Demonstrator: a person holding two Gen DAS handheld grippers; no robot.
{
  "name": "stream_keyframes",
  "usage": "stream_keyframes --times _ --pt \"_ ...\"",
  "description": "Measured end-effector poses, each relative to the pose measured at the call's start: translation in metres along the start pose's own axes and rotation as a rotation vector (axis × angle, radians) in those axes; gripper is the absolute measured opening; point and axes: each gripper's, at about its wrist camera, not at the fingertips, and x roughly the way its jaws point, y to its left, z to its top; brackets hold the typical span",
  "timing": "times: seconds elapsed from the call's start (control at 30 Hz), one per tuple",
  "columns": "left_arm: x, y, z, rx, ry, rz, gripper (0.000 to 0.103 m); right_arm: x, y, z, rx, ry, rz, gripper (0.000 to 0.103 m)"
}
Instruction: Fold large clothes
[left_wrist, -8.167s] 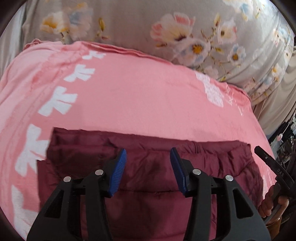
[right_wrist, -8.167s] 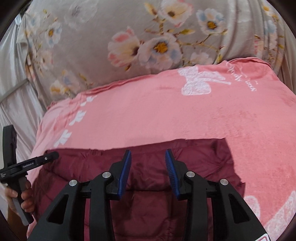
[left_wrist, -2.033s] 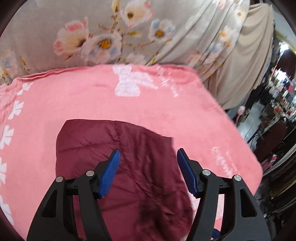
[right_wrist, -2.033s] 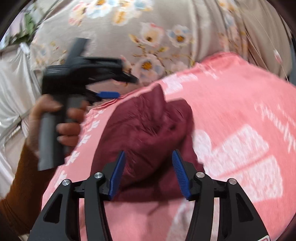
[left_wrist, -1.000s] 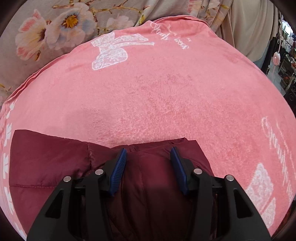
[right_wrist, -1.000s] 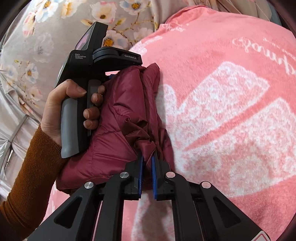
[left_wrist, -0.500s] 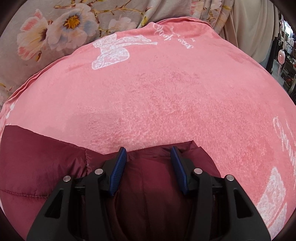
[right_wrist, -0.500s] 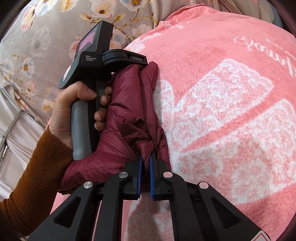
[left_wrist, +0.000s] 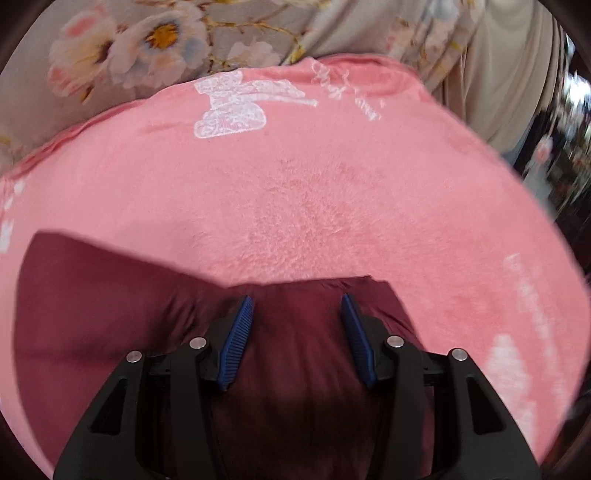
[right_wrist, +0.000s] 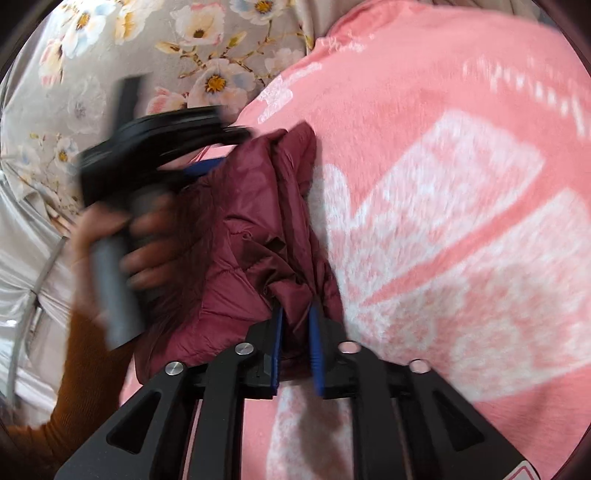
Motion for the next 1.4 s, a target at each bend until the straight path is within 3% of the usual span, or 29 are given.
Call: stream_keyframes --times 0.1,0.2,0.3,0.5,0.7,0.83,0.9,0.93,1.0,1.07,1.23,1.4 --pt "-0.058 0.025 -0.011 -0.058 -0.053 -0.024 0.072 -0.019 0.014 0.017 -0.033 -0.078 -0.001 0.062" --pt "-0.1 0.066 -0.033 -0.136 -0.087 0.046 0.083 -0.013 0.023 0.037 -0.024 -0.072 0.02 0.071" --pt "-0.107 0.11 -0.06 -0.256 -0.033 0.043 0.085 0.01 0.022 0.052 0.02 -0.025 0.024 0.072" --pt "-0.083 0.153 -0.11 -0.437 0.057 -0.09 0.086 0.055 0.02 0.052 0.057 0.066 0.025 0.072" --pt "-0.065 0.146 -0.125 -0.464 0.072 -0.172 0.095 0.073 0.014 0.04 0.086 0.098 0.057 0.072" --pt "-0.059 0.138 -0.128 -0.45 0.069 -0.158 0.097 0.076 0.019 0.039 0.07 0.093 0.047 0.068" --pt "-0.062 0.135 -0.126 -0.432 0.066 -0.138 0.095 0.077 0.023 0.038 0.061 0.1 0.061 0.052" --pt "-0.065 0.131 -0.125 -0.417 0.062 -0.121 0.091 0.076 0.026 0.038 0.054 0.098 0.056 0.049" --pt "-0.07 0.125 -0.122 -0.385 0.052 -0.095 0.083 0.069 0.034 0.038 0.021 0.078 0.046 0.032" --pt "-0.081 0.117 -0.119 -0.345 0.028 -0.084 0.069 0.06 0.044 0.039 -0.009 0.056 0.046 0.023" --pt "-0.113 0.1 -0.106 -0.255 -0.038 -0.085 0.046 0.031 0.083 0.038 -0.117 -0.019 0.013 0.018" --pt "-0.161 0.092 -0.097 -0.179 -0.139 -0.076 0.042 -0.001 0.127 0.039 -0.204 -0.108 -0.003 0.017"
